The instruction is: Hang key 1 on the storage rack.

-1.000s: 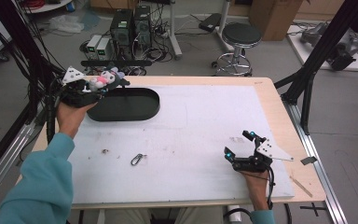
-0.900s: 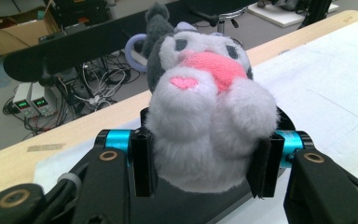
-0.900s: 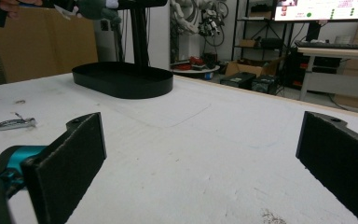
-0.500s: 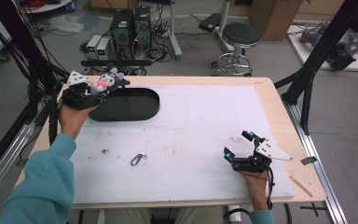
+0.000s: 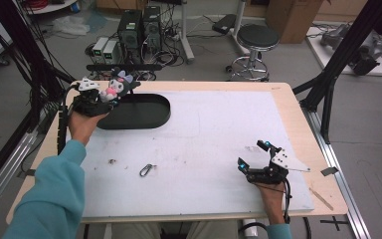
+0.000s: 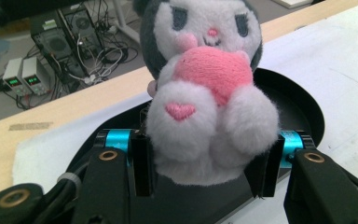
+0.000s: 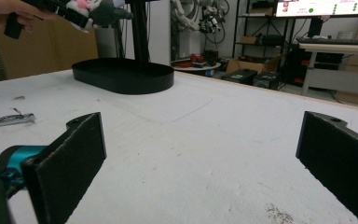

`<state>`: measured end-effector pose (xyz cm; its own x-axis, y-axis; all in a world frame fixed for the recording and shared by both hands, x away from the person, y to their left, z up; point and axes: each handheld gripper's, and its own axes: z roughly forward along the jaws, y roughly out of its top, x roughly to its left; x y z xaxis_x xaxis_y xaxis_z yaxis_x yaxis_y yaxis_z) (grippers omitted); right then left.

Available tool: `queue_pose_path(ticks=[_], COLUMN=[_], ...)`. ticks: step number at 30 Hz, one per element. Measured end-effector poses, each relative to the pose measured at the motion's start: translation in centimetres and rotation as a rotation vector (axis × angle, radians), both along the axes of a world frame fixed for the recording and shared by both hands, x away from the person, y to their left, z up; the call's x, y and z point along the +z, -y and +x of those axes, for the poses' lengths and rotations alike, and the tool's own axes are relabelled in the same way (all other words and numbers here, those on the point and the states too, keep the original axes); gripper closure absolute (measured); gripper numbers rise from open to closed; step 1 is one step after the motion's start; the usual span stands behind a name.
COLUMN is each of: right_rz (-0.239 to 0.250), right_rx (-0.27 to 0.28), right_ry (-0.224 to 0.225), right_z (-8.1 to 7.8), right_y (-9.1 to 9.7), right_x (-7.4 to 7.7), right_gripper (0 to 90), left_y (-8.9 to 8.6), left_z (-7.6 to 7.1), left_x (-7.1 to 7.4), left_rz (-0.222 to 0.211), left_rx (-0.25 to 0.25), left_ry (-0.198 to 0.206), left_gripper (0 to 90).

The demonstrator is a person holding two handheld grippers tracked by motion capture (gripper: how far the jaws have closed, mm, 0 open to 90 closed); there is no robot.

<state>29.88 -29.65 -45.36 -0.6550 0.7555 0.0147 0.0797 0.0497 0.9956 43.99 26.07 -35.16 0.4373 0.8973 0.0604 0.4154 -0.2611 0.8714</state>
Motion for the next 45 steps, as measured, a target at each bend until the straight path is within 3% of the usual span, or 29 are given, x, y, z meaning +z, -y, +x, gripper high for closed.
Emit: queue_pose_path(ticks=[12, 14, 17, 19, 21, 23, 25, 29, 33, 41, 45], right_rz=[-0.005, -0.011, -0.007, -0.008, -0.006, 0.004, 0.003, -0.002, -0.003, 0.002, 0.002], right_rx=[-0.004, -0.005, -0.008, -0.012, -0.011, -0.011, -0.012, -0.011, -0.013, -0.015, -0.016], right_ry=[0.012, 0.020, 0.020, 0.027, 0.035, 0.021, 0.020, 0.027, 0.031, 0.023, 0.033], right_z=[-0.2, -0.2, -0.3, -0.4, -0.3, -0.3, -0.3, -0.3, -0.3, -0.4, -0.4], right_y=[-0.1, -0.1, -0.1, -0.1, -0.1, -0.1, -0.1, -0.1, -0.1, -0.1, 0.0], right_x=[-0.1, -0.1, -0.1, -0.1, -0.1, -0.1, -0.1, -0.1, -0.1, -0.2, -0.2], right_gripper=[0.7, 0.7, 0.7, 0.7, 0.7, 0.7, 0.7, 0.7, 0.7, 0.6, 0.6], left_y=[-0.2, -0.1, -0.1, -0.1, -0.2, -0.4, -0.8, -1.3, -1.3, -1.5, -1.8], left_z=[0.8, 0.8, 0.7, 0.6, 0.3, 0.2, 0.0, -0.8, -2.2, -5.7, -8.1], left_x=[-0.8, -0.9, -1.4, -1.5, -1.5, -1.3, -1.1, -0.2, 0.6, 0.8, 0.4], left_rz=[0.003, 0.004, -0.023, -0.033, -0.032, -0.042, -0.080, -0.131, -0.138, -0.173, -0.210], left_rx=[0.005, 0.003, -0.017, -0.045, -0.068, -0.090, -0.107, -0.131, -0.184, -0.283, -0.321], left_ry=[-0.017, -0.033, -0.042, -0.009, 0.059, 0.096, 0.109, 0.162, 0.219, 0.247, 0.298], left_gripper=[49.4, 46.2, 33.4, 25.5, 16.7, 14.1, 6.8, 2.0, 1.7, 1.7, 1.7])
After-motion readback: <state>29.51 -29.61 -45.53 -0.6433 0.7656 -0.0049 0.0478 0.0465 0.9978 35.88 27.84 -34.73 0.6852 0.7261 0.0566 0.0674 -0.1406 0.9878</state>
